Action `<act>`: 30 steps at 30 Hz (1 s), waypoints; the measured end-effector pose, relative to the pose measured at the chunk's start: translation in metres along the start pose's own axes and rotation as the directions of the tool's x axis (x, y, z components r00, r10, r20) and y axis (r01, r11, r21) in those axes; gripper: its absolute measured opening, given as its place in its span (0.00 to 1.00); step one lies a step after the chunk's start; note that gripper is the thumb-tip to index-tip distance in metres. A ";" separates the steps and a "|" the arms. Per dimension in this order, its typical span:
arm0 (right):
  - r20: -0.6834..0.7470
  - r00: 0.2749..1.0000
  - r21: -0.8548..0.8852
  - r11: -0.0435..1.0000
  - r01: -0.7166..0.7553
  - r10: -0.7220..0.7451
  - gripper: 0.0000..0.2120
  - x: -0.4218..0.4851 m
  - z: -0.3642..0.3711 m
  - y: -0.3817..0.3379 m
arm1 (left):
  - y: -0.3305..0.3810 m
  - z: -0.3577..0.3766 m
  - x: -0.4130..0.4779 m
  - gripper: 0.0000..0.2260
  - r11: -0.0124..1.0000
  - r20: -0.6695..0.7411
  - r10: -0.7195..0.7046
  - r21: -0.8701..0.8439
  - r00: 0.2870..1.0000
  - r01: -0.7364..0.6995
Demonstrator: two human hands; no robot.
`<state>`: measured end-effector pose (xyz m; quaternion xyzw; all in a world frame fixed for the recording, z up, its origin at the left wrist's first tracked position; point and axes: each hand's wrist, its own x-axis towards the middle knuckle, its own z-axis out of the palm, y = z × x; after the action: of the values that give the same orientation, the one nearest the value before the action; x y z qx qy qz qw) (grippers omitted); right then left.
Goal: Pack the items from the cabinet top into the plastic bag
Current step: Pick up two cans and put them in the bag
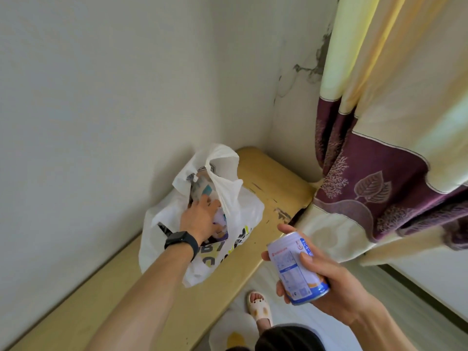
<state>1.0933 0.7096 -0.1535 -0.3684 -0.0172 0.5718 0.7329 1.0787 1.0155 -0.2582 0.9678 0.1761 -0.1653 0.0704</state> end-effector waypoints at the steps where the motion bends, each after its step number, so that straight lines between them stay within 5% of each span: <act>1: -0.005 1.000 -0.008 1.000 -0.010 0.010 0.33 0.001 0.001 0.000 | 0.000 0.002 -0.002 0.25 1.000 -0.003 0.002 -0.006 1.000 -0.002; 8: -0.057 0.995 -0.093 0.992 -0.087 0.082 0.34 0.026 0.020 -0.008 | -0.015 -0.020 -0.027 0.25 0.949 -0.122 0.117 0.305 0.986 -0.075; 12: -0.078 0.989 -0.158 0.978 -0.135 0.124 0.38 0.061 0.047 -0.018 | -0.045 -0.046 -0.058 0.27 0.969 -0.089 -0.117 0.210 0.989 0.133; 16: -0.162 0.983 -0.287 0.949 -0.134 0.090 0.26 0.116 0.082 -0.032 | -0.070 -0.082 -0.090 0.14 0.932 -0.012 -0.324 0.167 0.946 0.322; 21: -0.229 0.958 -0.842 0.530 -0.104 -0.175 0.25 0.204 0.095 -0.030 | -0.096 -0.103 -0.117 0.13 0.890 -0.049 -0.456 0.006 0.889 0.457; 24: -0.229 0.953 -0.938 0.308 -0.160 -0.200 0.30 0.227 0.091 -0.022 | -0.101 -0.097 -0.128 0.17 0.860 -0.042 -0.490 -0.187 0.871 0.475; 27: -0.215 0.959 -0.963 0.201 -0.177 -0.185 0.31 0.229 0.084 -0.012 | -0.087 -0.079 -0.135 0.36 0.825 0.009 -0.505 -0.288 0.863 0.486; 30: -0.171 0.970 -0.979 0.139 -0.147 -0.176 0.31 0.232 0.074 0.002 | -0.070 -0.065 -0.137 0.39 0.836 -0.009 -0.495 -0.277 0.869 0.473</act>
<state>1.1389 0.9460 -0.1926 -0.8252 -0.3013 0.3621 0.3115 0.9511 1.0497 -0.1552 0.8792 0.4383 -0.1137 0.1485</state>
